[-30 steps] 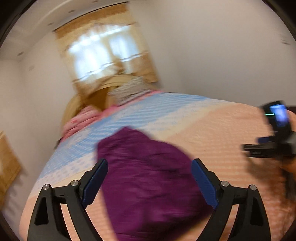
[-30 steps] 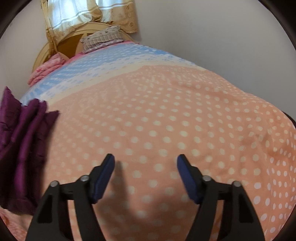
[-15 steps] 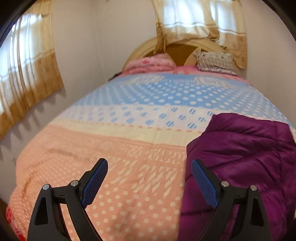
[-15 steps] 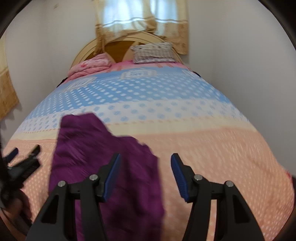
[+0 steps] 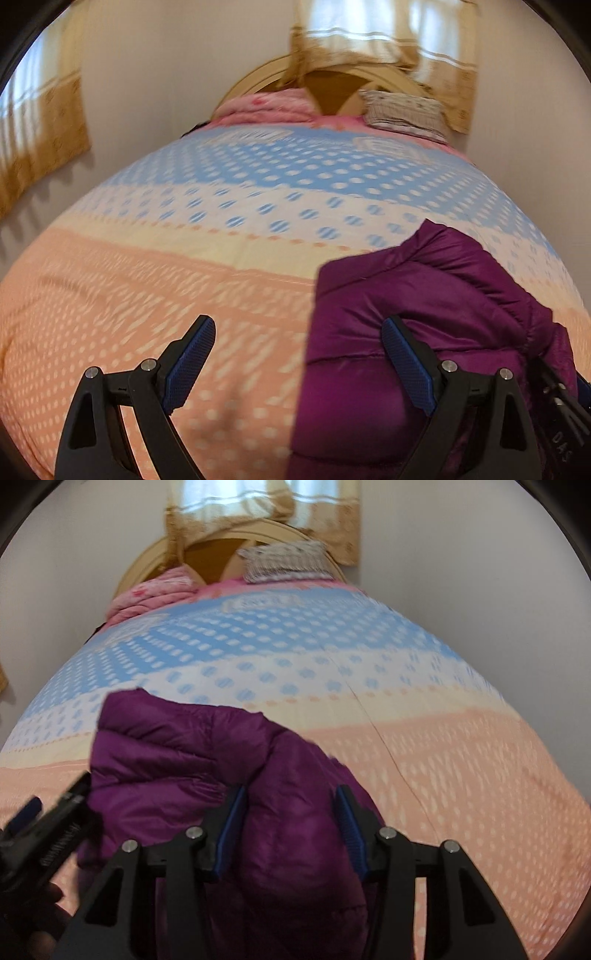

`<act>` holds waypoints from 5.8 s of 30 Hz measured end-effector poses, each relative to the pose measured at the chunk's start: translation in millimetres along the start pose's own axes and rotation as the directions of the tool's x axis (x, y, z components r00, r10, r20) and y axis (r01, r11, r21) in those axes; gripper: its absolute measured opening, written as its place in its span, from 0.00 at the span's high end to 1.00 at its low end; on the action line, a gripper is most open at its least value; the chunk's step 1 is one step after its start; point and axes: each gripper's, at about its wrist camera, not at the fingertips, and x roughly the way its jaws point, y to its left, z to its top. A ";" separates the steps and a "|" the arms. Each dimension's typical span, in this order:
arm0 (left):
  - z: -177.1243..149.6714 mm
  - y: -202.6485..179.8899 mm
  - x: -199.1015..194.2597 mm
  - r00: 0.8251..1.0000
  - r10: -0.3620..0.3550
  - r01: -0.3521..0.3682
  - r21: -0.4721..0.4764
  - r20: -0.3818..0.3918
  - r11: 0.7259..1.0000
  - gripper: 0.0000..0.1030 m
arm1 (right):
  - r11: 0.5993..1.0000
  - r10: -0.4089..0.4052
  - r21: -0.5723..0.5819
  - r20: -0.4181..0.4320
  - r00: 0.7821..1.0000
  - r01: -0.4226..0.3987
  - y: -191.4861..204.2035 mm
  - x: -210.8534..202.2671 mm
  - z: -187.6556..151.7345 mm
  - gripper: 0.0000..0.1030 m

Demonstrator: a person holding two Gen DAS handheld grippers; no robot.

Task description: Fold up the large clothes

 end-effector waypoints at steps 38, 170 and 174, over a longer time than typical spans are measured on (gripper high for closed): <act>-26.3 -56.4 31.0 0.999 0.014 -0.009 0.115 -0.042 0.993 0.06 | 0.996 0.057 0.062 0.034 0.998 -0.059 -39.5 32.3 -31.1 0.47; -79.7 12.9 -90.5 0.981 -0.194 0.187 0.255 0.003 0.949 0.72 | 0.915 0.402 -0.067 0.072 0.913 -0.397 -30.7 -36.8 -73.4 0.80; -77.0 36.2 -107.1 0.985 -0.171 0.161 0.237 0.022 0.958 0.74 | 0.899 0.433 -0.101 0.072 0.899 -0.425 -14.1 -46.6 -73.5 0.80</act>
